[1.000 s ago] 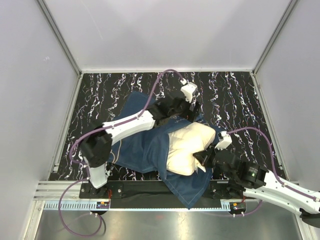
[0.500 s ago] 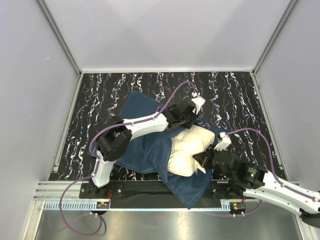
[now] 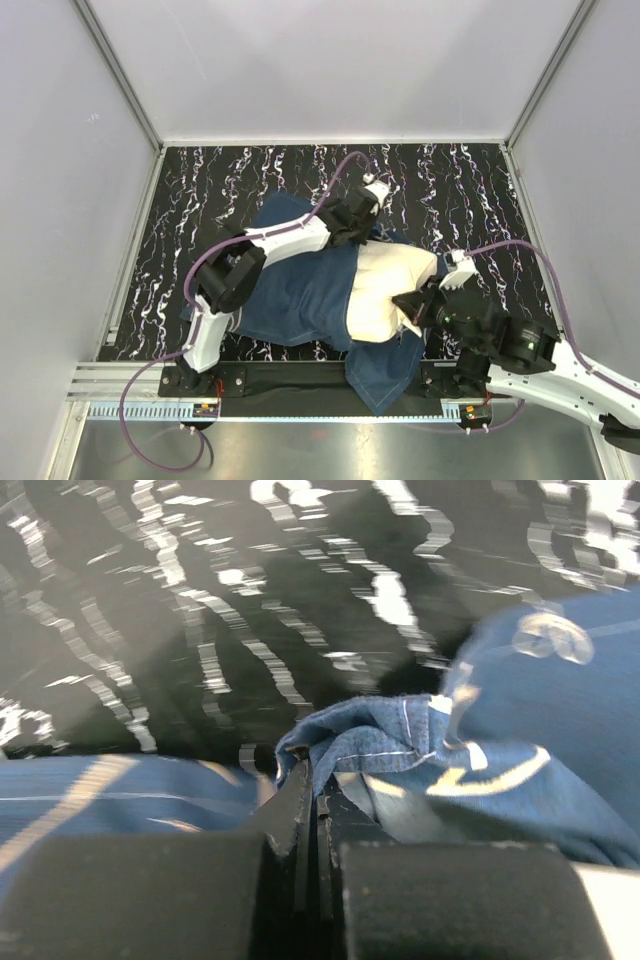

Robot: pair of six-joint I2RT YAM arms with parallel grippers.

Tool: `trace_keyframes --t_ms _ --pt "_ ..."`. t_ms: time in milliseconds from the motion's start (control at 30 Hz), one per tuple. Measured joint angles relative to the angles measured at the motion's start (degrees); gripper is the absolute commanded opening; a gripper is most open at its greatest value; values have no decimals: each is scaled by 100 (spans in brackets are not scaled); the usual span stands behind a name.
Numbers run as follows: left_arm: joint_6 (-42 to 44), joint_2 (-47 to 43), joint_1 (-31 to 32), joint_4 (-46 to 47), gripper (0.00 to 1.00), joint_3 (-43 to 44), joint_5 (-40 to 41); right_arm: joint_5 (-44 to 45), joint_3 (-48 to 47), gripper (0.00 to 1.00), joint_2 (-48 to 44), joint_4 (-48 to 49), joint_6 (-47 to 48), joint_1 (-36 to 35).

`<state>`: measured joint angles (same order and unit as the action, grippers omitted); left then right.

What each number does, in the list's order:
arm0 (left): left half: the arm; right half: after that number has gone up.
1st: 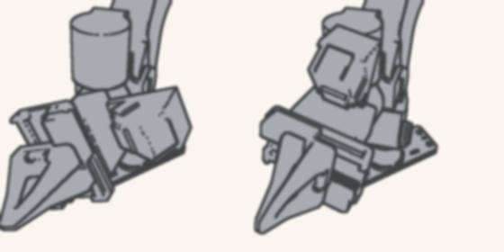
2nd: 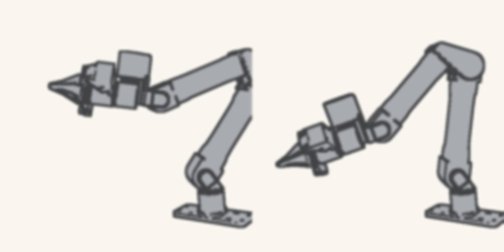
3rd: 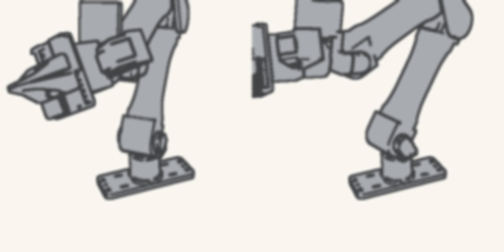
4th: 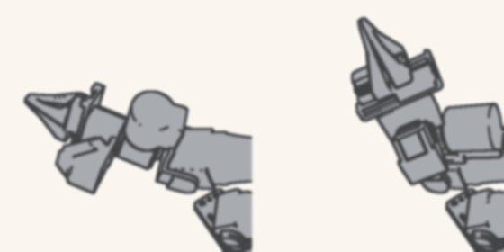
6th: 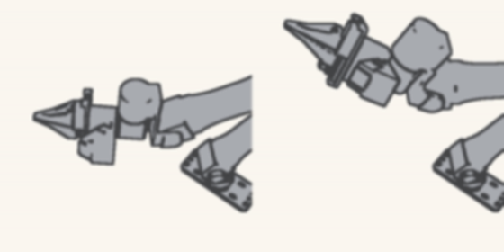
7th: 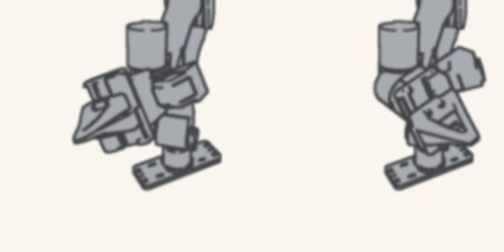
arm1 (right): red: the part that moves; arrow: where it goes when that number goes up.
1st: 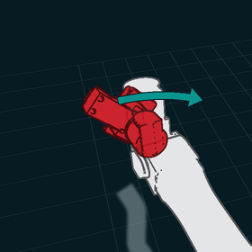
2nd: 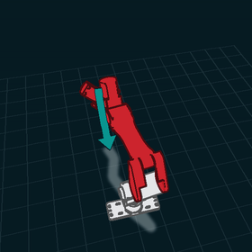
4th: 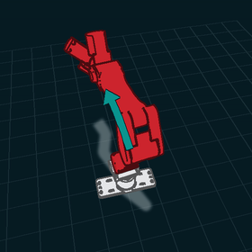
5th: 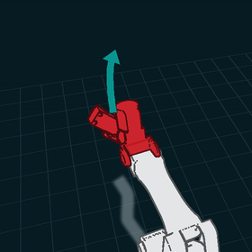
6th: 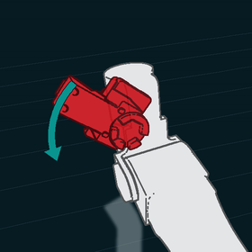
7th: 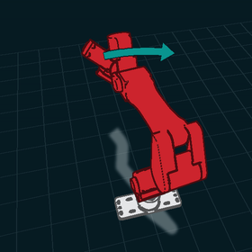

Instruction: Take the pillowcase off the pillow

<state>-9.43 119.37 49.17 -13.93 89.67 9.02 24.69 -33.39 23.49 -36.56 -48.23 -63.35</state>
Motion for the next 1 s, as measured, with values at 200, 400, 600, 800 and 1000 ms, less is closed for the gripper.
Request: trace_keyframes --t_ms 200,400,600,800,1000 --pt "-210 -195 -568 133 0 -619 0 249 -562 0 -271 -647 247 0" --pt "-345 -721 -857 151 0 -1023 0 597 -791 0 -732 -1355 299 0" --pt "-601 -1392 -1123 393 0 -1672 -46 844 -1029 0 -922 -1727 326 -2" --pt "-828 -1650 -1246 557 11 -2041 -39 935 -1108 0 -761 -1786 378 -2" --pt "-619 -2579 -1121 651 94 -2662 789 1217 -1239 0 149 -1290 643 0"
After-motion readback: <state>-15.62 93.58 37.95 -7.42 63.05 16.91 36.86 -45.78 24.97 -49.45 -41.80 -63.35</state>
